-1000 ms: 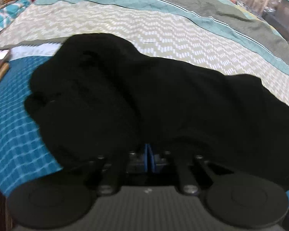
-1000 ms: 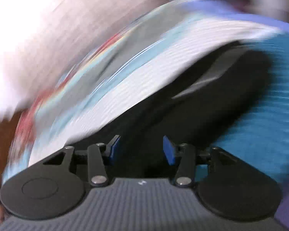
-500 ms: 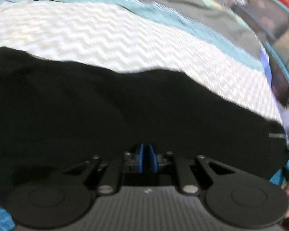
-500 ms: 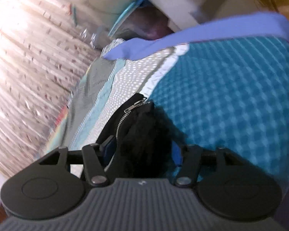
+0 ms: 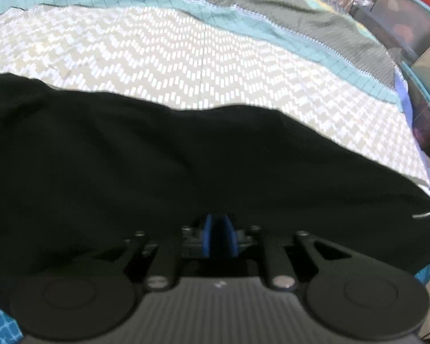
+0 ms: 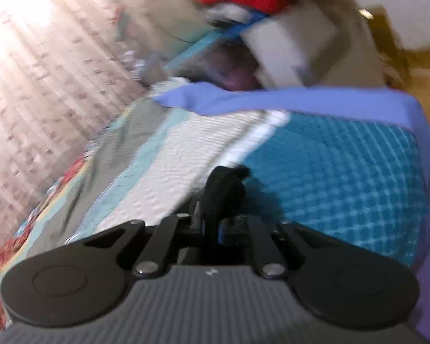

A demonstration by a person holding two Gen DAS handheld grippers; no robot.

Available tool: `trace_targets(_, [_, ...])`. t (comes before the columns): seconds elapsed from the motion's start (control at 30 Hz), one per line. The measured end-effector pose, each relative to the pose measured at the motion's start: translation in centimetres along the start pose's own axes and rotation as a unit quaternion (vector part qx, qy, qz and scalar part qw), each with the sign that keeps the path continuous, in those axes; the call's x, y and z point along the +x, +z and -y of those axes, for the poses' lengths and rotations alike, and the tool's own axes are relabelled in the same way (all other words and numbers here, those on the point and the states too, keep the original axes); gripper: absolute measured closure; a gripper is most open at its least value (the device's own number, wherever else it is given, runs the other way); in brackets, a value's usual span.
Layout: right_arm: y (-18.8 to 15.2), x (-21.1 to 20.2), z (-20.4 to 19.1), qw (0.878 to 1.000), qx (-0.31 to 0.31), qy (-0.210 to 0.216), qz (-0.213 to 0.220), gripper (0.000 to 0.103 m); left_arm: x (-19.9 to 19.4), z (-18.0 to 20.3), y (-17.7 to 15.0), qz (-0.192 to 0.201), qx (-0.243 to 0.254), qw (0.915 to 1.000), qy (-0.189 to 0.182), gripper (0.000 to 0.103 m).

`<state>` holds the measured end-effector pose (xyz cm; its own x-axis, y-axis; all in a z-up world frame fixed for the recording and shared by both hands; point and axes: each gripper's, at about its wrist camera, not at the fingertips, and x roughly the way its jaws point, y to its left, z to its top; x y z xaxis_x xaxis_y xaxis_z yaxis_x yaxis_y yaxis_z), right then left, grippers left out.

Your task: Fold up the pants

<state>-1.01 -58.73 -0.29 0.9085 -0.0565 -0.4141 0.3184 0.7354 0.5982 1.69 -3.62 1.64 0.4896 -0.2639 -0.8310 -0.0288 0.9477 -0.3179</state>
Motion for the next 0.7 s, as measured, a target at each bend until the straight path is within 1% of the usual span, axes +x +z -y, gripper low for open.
trace_targets(0.1, [0.2,-0.6,-4.2,0.995,-0.094,0.031,-0.003,0.094,-1.7,-1.0,0.0,0.021,-0.01,0.9996,-0.015,0.082])
trace_targets(0.13, [-0.2,-0.5,-5.6,0.991,-0.125,0.044,-0.01,0.094,-2.3,-1.5,-0.1,0.028,-0.016,0.9993,-0.02,0.082])
trace_targets(0.17, [-1.0,-0.6,-7.1,0.984,-0.165,0.057,-0.018,0.094,-2.8,-2.0,0.1,0.036,-0.021,0.9988,-0.026,0.082])
trace_targets(0.2, [-2.1,-0.5,-8.9,0.974,-0.212,0.069,-0.027,0.094,-3.4,-2.3,0.1,0.042,-0.026,0.9983,-0.03,0.082])
trace_targets(0.27, [-5.1,-0.1,-11.6,0.947,-0.303,0.097,-0.056,0.094,-4.8,-3.6,-0.3,0.055,-0.03,0.9974,-0.034,0.082])
trace_targets(0.33, [-8.4,0.9,-13.3,0.916,-0.369,0.118,-0.106,0.091,-5.9,-4.8,-0.8,0.064,-0.031,0.9969,-0.033,0.077])
trace_targets(0.37, [-10.0,1.7,-13.7,0.903,-0.39,0.122,-0.135,0.091,-6.1,-5.3,-1.0,0.067,-0.032,0.9968,-0.031,0.075])
trace_targets(0.4, [-11.2,2.4,-13.9,0.891,-0.406,0.122,-0.161,0.078,-6.6,-6.1,-1.4,0.07,-0.035,0.9965,-0.028,0.073])
trace_targets(0.43, [-12.2,3.2,-13.7,0.879,-0.421,0.118,-0.189,0.062,-7.0,-7.0,-1.8,0.074,-0.039,0.9962,-0.024,0.071])
trace_targets(0.47, [-12.8,3.3,-13.4,0.874,-0.432,0.111,-0.195,0.061,-7.4,-7.6,-2.1,0.076,-0.044,0.9959,-0.023,0.071])
trace_targets(0.5, [-12.5,3.1,-13.0,0.876,-0.432,0.11,-0.184,0.059,-7.8,-8.2,-2.5,0.078,-0.051,0.9954,-0.022,0.068])
trace_targets(0.53, [-11.7,2.8,-12.6,0.883,-0.419,0.111,-0.181,0.053,-8.2,-8.9,-2.8,0.079,-0.057,0.995,-0.022,0.067])
trace_targets(0.57, [-10.6,2.4,-12.1,0.892,-0.398,0.116,-0.179,0.051,-8.5,-9.4,-3.1,0.08,-0.062,0.9947,-0.019,0.066])
trace_targets(0.63, [-7.2,1.5,-9.9,0.921,-0.327,0.14,-0.161,0.049,-8.9,-10.2,-3.4,0.082,-0.069,0.9941,-0.015,0.066])
trace_targets(0.67, [-5.3,1.1,-8.3,0.939,-0.278,0.142,-0.145,0.049,-9.1,-10.6,-3.4,0.084,-0.072,0.9937,-0.015,0.066])
trace_targets(0.7, [-3.2,0.9,-6.0,0.959,-0.218,0.134,-0.124,0.049,-9.2,-10.9,-3.2,0.086,-0.074,0.9934,-0.016,0.066])
